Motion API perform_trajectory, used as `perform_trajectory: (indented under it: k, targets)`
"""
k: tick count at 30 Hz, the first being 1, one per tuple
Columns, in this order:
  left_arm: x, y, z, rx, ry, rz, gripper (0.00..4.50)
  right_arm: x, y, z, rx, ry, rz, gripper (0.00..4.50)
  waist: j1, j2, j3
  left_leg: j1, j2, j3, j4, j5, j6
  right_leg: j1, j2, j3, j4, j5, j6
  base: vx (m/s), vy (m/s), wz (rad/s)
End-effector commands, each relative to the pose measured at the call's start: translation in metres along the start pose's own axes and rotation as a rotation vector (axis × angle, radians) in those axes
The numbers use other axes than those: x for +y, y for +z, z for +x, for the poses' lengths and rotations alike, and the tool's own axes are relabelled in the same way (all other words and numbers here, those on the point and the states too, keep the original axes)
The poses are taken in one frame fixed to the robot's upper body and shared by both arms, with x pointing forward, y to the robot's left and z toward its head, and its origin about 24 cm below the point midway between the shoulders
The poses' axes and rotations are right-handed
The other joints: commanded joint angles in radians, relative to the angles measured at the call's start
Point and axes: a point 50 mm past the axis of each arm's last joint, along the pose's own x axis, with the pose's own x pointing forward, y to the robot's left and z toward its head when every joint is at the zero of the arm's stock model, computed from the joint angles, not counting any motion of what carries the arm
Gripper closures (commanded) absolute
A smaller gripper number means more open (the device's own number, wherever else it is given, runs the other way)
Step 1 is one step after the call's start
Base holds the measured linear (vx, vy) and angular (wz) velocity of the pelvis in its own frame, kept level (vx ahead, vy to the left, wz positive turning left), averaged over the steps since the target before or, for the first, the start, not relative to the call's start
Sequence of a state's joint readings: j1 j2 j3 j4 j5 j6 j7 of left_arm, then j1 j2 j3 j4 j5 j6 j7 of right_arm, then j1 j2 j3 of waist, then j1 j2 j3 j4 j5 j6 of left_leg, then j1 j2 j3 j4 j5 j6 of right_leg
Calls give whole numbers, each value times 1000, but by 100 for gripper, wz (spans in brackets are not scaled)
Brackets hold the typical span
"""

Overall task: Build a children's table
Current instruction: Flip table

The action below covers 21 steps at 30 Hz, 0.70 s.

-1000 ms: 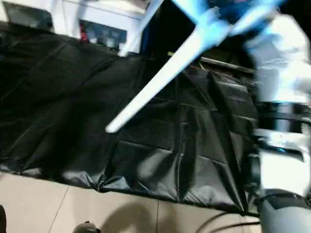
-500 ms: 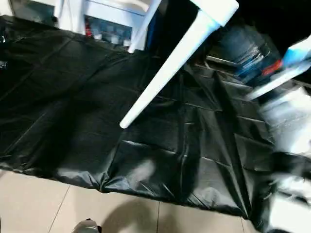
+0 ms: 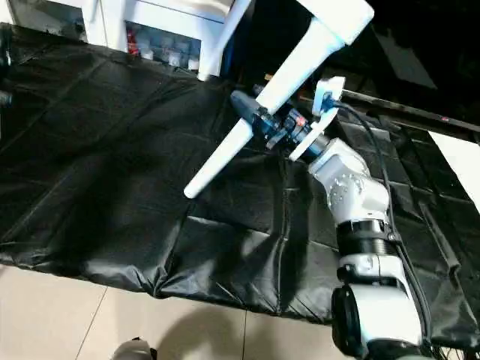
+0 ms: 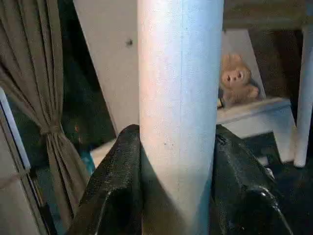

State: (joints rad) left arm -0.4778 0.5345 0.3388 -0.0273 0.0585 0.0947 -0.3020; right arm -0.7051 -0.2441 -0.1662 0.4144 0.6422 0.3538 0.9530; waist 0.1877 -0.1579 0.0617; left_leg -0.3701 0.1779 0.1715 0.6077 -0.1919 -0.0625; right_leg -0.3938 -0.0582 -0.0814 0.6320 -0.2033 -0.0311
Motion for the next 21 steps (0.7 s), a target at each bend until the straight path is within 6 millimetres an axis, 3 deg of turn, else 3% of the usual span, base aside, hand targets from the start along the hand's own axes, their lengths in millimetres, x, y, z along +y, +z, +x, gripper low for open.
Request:
perform_trajectory:
  k: [1,7,11,12,13,14,15,16,17,20,21]
  targets:
    - [-36,-12,-2,59,-176,-27,284,14,3,7,11,110,-10,0,-11,38,-64,31,66,-24,-85,-139,-54,36,-100,58,-56,-44,-150,0,0,0]
    - [-56,-31,-13,132,-222,-65,284,23,-7,-4,58,117,-29,0,1,44,-59,39,70,-25,-93,-241,-76,30,-106,59,-78,-165,-115,0,0,0]
    - [-64,-46,-24,203,-237,-69,284,22,-17,-15,96,47,-54,0,1,45,-57,37,73,-32,-100,-285,-94,31,-109,56,-84,-218,-97,0,0,0]
    - [-64,-50,-28,223,-230,-72,284,19,-20,-17,104,13,-64,0,-1,72,-55,44,73,-37,-103,-354,-113,25,-110,56,-86,-255,-96,0,0,0]
    - [-64,-51,-29,227,-228,-74,284,18,-21,-17,105,6,-67,0,-7,56,-55,46,74,-37,-104,-403,-118,26,-109,54,-96,-286,-91,0,0,0]
    - [-64,-52,-29,232,-225,-75,284,17,-21,-17,107,-3,-69,0,-6,54,-54,47,73,-38,-103,-417,-118,26,-110,54,-95,-298,-91,0,0,0]
    - [-63,-59,-36,262,-214,-53,284,13,-27,-18,120,-34,-79,0,-5,60,-53,47,72,-39,-105,-430,-118,25,-111,55,-98,-314,-90,0,0,0]
    - [-63,-61,-38,271,-211,-47,284,12,-29,-18,124,-41,-82,0,-9,49,-44,46,72,-41,-107,-471,-115,22,-113,54,-107,-383,-81,0,0,0]
    - [-63,-61,-38,271,-211,-47,284,12,-29,-18,124,-41,-82,0,-10,52,-44,57,70,-44,-105,-516,-112,19,-116,53,-117,-461,-69,0,0,0]
    - [-60,-75,-45,299,-191,-29,284,13,-39,-15,139,-61,-76,0,-15,38,-42,54,73,-48,-110,-508,-99,24,-119,49,-123,-498,-53,0,0,0]
    - [-59,-78,-47,301,-197,-29,284,13,-43,-14,148,-69,-79,0,-14,41,-42,54,71,-50,-111,-504,-97,25,-120,49,-126,-508,-48,0,0,0]
